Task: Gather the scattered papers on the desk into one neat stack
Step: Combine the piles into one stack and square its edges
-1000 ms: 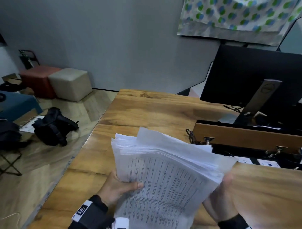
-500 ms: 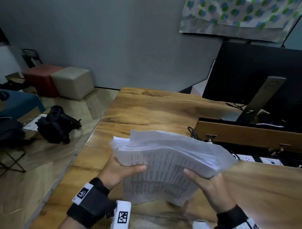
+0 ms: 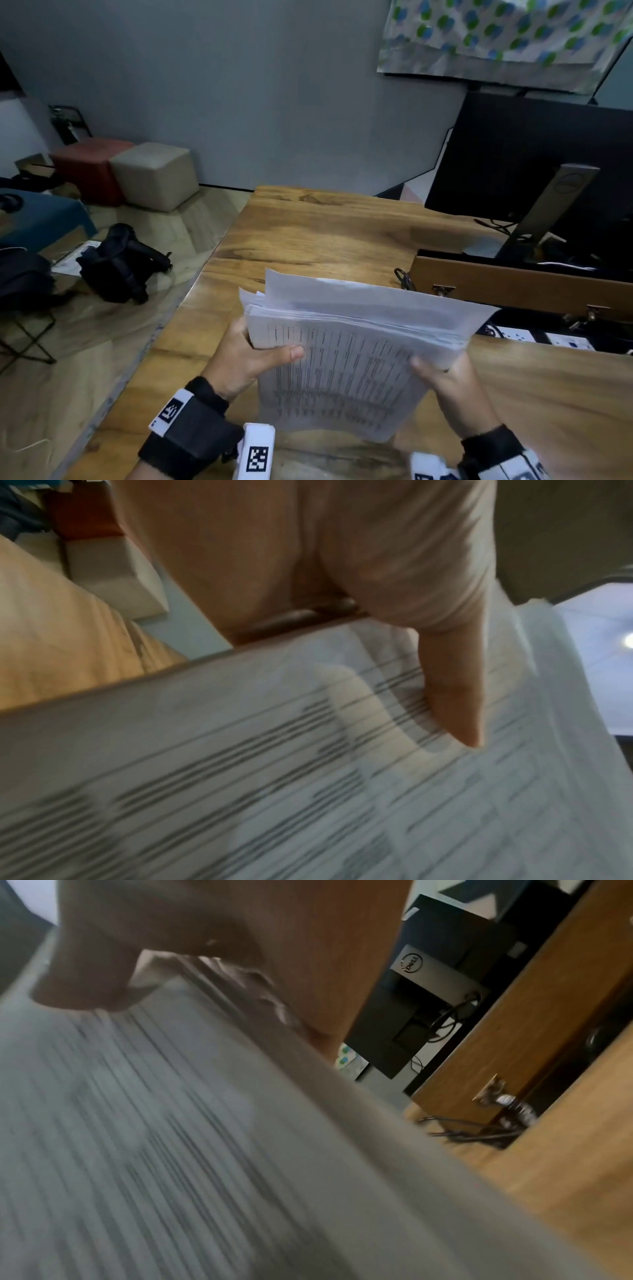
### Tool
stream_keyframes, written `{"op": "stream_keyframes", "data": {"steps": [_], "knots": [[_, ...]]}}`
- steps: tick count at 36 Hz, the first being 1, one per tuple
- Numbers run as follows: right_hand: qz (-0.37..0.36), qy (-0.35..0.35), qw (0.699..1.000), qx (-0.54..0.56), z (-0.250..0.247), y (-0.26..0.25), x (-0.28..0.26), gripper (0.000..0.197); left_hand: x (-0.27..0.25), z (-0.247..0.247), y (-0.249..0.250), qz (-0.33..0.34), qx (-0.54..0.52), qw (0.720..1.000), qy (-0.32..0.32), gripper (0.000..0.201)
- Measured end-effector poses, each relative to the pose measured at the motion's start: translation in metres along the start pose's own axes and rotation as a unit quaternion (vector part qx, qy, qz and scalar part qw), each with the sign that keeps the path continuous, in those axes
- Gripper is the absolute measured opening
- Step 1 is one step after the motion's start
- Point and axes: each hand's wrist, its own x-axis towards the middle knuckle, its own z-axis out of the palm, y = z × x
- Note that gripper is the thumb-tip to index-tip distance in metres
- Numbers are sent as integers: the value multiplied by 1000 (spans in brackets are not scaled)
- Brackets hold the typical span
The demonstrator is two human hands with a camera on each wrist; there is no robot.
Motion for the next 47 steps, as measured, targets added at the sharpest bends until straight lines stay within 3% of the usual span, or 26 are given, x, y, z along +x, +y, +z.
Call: {"op": "stream_keyframes", "data": {"steps": [2, 4, 12, 18, 25, 30, 34, 37, 39, 47], "knots": [[52, -35, 998, -24, 2, 12, 0, 53, -3, 4, -7, -26, 1, 1000, 7, 57], [71, -27, 996, -37, 6, 17, 0, 51, -4, 8, -12, -35, 7, 999, 17, 62], [-8, 42, 998, -35, 10, -3, -1, 39, 1, 16, 7, 39, -10, 998, 38, 44], [-18, 42, 999, -14, 5, 3, -9, 43, -1, 10, 2, 42, -2, 996, 78, 85], [14, 25, 1000, -10, 10, 9, -15, 51, -6, 11, -4, 47, 17, 996, 67, 85], [7, 46, 999, 0, 9, 10, -13, 41, -6, 14, 1, 45, 11, 998, 51, 88], [25, 48, 999, 9, -5, 15, -16, 48, -10, 6, -4, 22, -13, 998, 52, 84], [65, -18, 998, -13, -5, 20, -19, 54, -12, 4, -17, -21, 18, 999, 37, 84], [83, -28, 995, -38, 3, 24, -19, 58, -14, 12, -24, -35, 45, 998, 26, 67], [39, 42, 998, -12, 14, 9, -22, 32, -16, 24, 0, 28, 26, 997, 67, 43]]}}
